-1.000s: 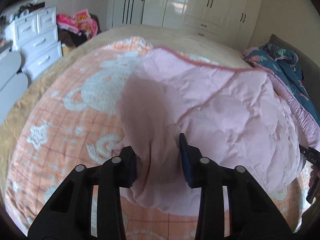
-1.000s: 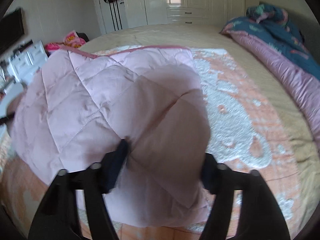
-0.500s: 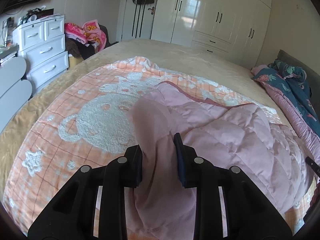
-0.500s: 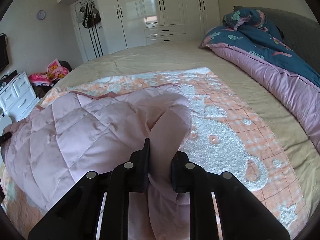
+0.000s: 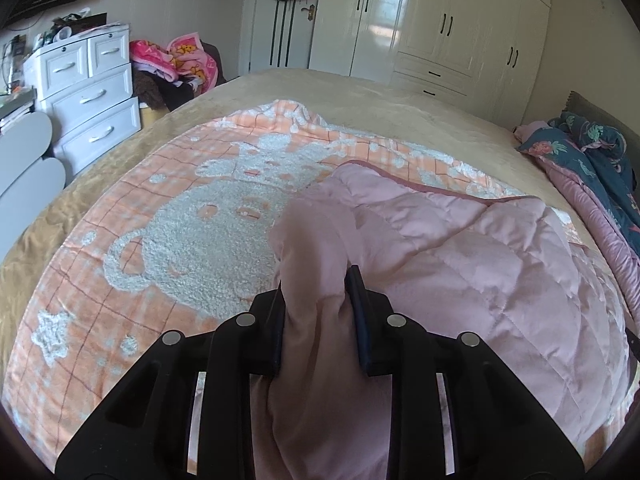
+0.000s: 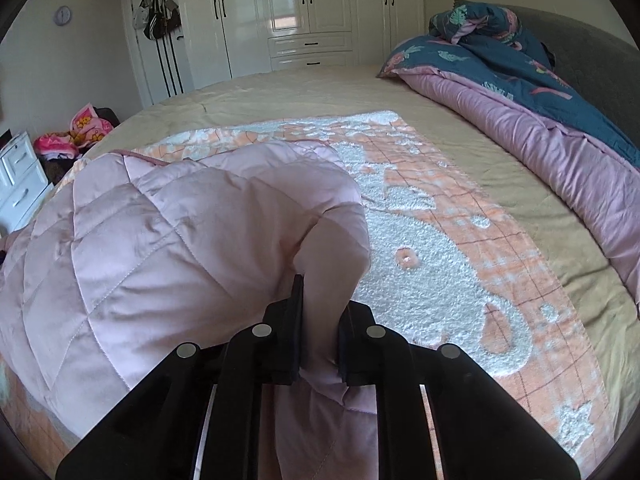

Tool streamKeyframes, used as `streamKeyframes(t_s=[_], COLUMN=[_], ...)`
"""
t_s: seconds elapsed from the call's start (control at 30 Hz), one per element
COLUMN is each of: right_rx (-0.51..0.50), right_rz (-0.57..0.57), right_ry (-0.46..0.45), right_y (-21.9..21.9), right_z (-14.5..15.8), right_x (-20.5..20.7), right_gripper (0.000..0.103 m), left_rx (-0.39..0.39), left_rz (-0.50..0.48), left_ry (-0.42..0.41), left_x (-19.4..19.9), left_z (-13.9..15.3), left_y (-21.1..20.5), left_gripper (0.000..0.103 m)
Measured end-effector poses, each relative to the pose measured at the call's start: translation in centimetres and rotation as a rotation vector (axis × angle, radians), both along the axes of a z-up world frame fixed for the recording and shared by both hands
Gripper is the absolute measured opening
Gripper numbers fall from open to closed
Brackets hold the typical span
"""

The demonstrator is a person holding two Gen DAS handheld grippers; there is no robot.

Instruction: Fold large clothes

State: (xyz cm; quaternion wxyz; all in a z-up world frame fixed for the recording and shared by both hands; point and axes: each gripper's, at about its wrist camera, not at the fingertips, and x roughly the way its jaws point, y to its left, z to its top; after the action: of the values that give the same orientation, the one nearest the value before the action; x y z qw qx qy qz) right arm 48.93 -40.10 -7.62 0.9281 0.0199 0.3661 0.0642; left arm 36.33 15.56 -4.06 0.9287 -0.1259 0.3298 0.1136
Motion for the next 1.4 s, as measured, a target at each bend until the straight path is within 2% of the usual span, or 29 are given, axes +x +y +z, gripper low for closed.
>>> streamKeyframes(t_s=[0.07,0.2,0.23,0.33,0.47,0.57,0.63,0.73,0.83,0.9,1.03,1.1,1.17,1.4], right_rx=[0.006,-0.011,-0.004,0.014,0.012,-0.071,-0.048,-0.018,-0.013,-0.008,0.005,0.006,0.008,0.029], right_rz=[-0.025,-0.024,0.02,0.159,0.3,0.302,0.289,0.288,0.287,0.287,0.284,0.282,0.281,0.278], right_ry=[-0.016,-0.127,-0.158,-0.164,-0.068,0.026,0.063,0.082,0.081,0.081,0.079,0.077,0.079,0.071], right_y=[-0.2,1.2,2.3,5.6,10.0,11.9,11.8,11.4,11.6,11.5,11.4,11.0,10.9,10.7], right_z=[0.9,3.7,4.4,5.1,3.5,0.9,-0.1,-0.4,-0.6,-0.7,-0.8,-0.7,-0.8,-0.2], right_x=[-0.6,-3.0,-3.8,-5.0,-5.5,-4.7,-4.0,-3.4,-3.2,-3.2,-3.4,-3.6,-3.7,-4.2], right_gripper=[0.021,0.06,0.061,0.063,0.064,0.068,0.069,0.069,0.069,0.069,0.069,0.07,0.07,0.072], left_rx=[-0.006,-0.01,-0.011,-0.011,-0.002,0.009,0.017,0.015,0.008,0.019,-0.027,0.002,0.039,-0.042], left_rz=[0.001,0.001,0.001,0.002,0.008,0.029,0.031,0.019,-0.038,-0.07,-0.198,-0.231,-0.221,-0.209], left_ry=[0.004,0.007,0.006,0.007,0.008,-0.01,-0.033,-0.065,-0.072,-0.072,0.016,0.065,0.087,0.092], left_x=[0.2,0.4,0.4,0.4,0.4,-0.2,-0.8,-2.0,-3.2,-4.3,-5.0,-4.4,-3.8,-2.1], left_z=[-0.3,-0.6,-0.6,-0.6,-0.4,0.5,1.8,3.7,5.0,5.3,2.8,1.1,0.0,-2.0], left_y=[0.2,0.3,0.3,0.4,0.5,0.6,0.5,-0.6,-3.1,-5.2,-9.6,-11.5,-12.4,-11.1], left_gripper=[0.019,0.019,0.019,0.019,0.023,0.033,0.038,0.051,0.054,0.061,0.061,0.061,0.062,0.068])
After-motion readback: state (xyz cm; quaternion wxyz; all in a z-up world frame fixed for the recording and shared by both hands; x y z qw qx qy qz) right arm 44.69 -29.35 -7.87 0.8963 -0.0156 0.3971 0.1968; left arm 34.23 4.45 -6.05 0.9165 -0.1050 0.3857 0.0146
